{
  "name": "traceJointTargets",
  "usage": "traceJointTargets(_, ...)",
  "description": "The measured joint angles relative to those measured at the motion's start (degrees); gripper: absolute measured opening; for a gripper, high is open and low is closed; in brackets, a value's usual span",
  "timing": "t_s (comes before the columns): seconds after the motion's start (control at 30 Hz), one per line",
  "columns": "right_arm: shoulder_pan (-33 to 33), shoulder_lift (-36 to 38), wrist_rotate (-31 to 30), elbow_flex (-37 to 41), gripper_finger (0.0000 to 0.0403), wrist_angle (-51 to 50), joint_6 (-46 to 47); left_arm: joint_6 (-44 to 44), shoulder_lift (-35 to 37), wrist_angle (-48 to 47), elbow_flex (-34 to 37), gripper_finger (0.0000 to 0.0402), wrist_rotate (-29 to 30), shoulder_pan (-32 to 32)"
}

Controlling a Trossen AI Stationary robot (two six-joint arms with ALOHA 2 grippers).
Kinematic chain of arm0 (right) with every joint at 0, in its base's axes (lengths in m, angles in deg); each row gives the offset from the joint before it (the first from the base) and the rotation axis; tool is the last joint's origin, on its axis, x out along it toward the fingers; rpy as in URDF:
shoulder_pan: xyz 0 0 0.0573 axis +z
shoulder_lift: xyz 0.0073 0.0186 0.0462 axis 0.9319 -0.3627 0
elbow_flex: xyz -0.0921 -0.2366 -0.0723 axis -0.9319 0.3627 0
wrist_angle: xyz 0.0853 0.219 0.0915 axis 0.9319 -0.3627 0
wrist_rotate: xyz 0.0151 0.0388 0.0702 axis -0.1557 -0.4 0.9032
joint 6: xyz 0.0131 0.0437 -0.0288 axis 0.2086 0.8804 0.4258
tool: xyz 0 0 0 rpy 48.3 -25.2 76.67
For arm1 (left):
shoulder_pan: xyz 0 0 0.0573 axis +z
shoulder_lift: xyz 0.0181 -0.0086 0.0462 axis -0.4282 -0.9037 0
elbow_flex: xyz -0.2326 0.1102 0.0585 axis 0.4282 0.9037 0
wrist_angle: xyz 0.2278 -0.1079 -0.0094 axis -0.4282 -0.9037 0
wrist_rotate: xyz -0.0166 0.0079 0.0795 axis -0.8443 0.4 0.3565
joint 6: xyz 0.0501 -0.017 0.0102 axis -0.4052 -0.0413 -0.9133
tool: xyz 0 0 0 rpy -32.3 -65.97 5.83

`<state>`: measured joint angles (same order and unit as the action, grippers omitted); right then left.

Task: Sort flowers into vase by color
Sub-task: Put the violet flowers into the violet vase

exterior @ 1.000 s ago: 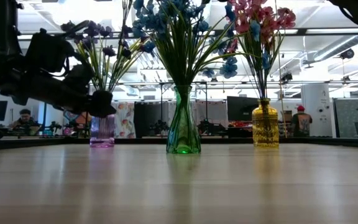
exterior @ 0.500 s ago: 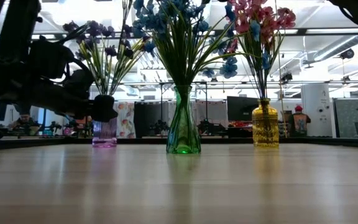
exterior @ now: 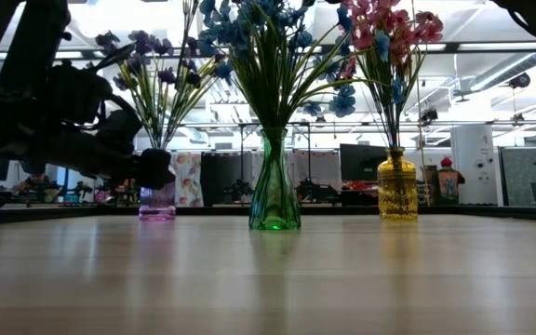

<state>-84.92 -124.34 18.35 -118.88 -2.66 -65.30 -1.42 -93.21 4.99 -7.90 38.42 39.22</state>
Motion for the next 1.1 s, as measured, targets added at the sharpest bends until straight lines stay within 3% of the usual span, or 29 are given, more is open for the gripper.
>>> traceJointTargets(0.8, 0.02, -0.52, -0.02, 0.26, 0.0018, -1.24, 0.03, 0.57, 0.0, 0.0, -0.04, 0.031, -0.15, 0.81)
traceJointTargets(1.1, 0.02, -0.52, -0.05, 2.98, 0.0018, 4.16, 0.61, 0.68, 0.0, 0.0, -0.04, 0.031, -0.2, 0.83)
